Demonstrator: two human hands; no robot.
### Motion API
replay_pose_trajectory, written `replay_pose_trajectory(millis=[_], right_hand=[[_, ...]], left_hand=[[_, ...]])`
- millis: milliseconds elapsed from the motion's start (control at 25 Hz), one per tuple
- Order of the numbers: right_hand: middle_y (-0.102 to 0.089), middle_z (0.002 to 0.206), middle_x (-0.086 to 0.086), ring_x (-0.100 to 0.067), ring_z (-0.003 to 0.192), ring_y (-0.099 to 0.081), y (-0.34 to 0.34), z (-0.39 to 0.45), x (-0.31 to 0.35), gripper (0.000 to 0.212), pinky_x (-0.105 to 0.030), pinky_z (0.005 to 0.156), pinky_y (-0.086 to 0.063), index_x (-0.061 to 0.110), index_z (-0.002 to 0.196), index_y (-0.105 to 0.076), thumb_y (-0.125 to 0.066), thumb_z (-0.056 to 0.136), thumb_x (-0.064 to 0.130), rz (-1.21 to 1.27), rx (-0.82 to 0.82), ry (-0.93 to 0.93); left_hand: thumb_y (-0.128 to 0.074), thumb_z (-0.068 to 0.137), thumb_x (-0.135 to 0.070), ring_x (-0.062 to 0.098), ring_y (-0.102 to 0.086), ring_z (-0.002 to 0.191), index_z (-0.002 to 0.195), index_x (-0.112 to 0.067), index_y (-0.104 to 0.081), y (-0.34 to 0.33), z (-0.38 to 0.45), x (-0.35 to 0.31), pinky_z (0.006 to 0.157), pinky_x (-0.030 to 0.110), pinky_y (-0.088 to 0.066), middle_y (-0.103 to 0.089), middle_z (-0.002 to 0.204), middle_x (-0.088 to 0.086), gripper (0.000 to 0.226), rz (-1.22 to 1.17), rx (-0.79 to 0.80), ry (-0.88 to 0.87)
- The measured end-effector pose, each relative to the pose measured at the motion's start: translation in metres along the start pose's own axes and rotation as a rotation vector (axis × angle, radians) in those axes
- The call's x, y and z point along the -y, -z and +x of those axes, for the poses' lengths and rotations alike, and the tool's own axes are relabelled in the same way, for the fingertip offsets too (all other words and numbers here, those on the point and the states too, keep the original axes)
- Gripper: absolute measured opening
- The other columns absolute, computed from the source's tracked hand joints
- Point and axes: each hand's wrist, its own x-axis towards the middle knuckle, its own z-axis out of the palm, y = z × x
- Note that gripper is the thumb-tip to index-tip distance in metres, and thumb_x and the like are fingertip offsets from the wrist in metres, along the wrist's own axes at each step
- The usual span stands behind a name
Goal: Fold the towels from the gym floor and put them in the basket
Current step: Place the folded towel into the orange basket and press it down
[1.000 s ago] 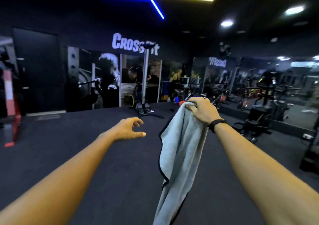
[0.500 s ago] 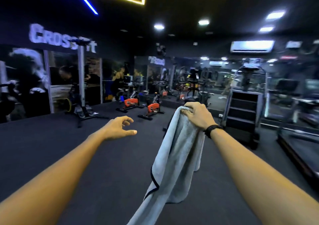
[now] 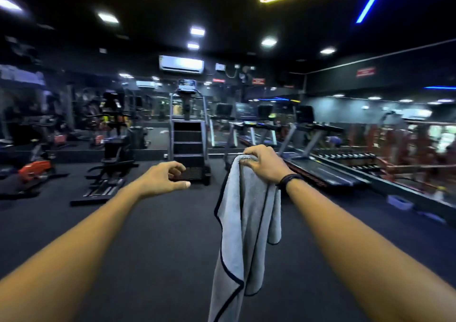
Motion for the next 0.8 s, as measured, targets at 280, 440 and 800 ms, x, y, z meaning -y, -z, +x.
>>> replay_pose_trajectory(millis=[280,440,800], right_hand=[[-0.064,0.078,0.002,-0.023,0.083,-0.059,0.128,-0.155,-0.071,0.015,-0.039,0.073,-0.049,0.023,0.076,-0.062,-0.063,0.090,0.029,-0.282,-0.099,-0.370],[-0.067,0.084,-0.002,-0.023,0.085,-0.061,0.208,-0.264,-0.090,0.014,-0.041,0.075,-0.051,0.018,0.083,-0.066,-0.062,0.090,0.030,-0.419,-0.214,-0.609],[-0.067,0.087,-0.003,-0.024,0.087,-0.061,0.350,-0.508,-0.094,0.015,-0.033,0.068,-0.046,0.020,0.084,-0.065,-0.062,0.089,0.033,-0.665,-0.328,-0.967]], left_hand=[[-0.079,0.075,-0.034,0.015,-0.061,0.103,0.112,-0.022,-0.059,-0.125,0.036,-0.134,0.099,0.035,-0.047,-0.063,0.110,0.002,0.043,-0.106,0.265,-0.375],[-0.077,0.076,-0.035,0.015,-0.059,0.105,0.113,-0.022,-0.059,-0.205,0.017,-0.222,0.099,0.032,-0.046,-0.063,0.108,0.001,0.043,-0.154,0.432,-0.543],[-0.077,0.075,-0.042,0.013,-0.058,0.108,0.113,-0.027,-0.059,-0.365,-0.077,-0.448,0.096,0.030,-0.044,-0.062,0.113,-0.002,0.045,-0.238,0.688,-0.857]])
